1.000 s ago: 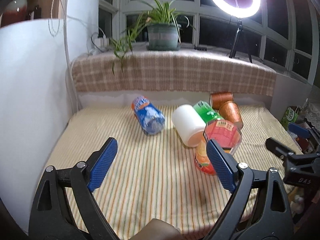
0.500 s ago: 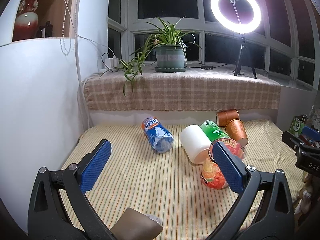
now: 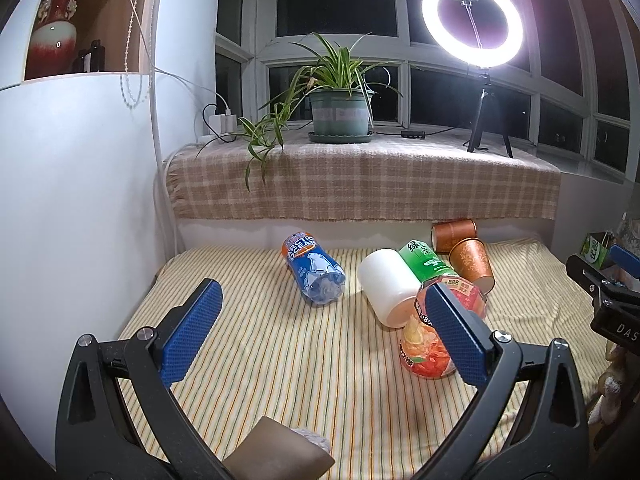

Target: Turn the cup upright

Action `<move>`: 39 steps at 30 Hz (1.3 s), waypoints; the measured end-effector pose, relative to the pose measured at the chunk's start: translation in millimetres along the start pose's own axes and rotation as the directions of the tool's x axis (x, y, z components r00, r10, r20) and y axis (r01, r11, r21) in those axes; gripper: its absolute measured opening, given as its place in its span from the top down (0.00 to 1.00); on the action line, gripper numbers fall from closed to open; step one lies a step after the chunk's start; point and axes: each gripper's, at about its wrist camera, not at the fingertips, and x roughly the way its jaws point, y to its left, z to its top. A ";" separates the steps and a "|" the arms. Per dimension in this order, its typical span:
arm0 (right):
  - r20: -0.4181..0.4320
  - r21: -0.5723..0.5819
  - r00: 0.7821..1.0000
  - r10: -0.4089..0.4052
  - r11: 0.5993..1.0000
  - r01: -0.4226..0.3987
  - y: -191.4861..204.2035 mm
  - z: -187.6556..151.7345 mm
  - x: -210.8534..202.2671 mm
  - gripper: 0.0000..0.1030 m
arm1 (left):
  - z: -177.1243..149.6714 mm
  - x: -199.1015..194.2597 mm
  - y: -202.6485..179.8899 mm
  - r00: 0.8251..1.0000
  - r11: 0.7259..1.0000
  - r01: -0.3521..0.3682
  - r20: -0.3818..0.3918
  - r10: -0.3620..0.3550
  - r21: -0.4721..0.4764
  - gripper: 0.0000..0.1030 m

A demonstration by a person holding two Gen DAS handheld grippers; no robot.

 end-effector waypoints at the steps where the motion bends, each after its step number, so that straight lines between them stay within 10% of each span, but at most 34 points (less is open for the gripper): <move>1: -0.002 0.001 1.000 0.001 1.000 -0.001 -0.2 -0.1 0.5 0.00 | 0.0 -0.2 0.3 1.000 1.000 -0.001 0.001 0.001 0.001 0.00; 39: -0.039 0.005 0.999 0.014 1.000 -0.014 1.7 -3.5 10.7 0.00 | -0.7 -1.1 6.1 1.000 1.000 -0.009 0.002 0.009 -0.006 0.00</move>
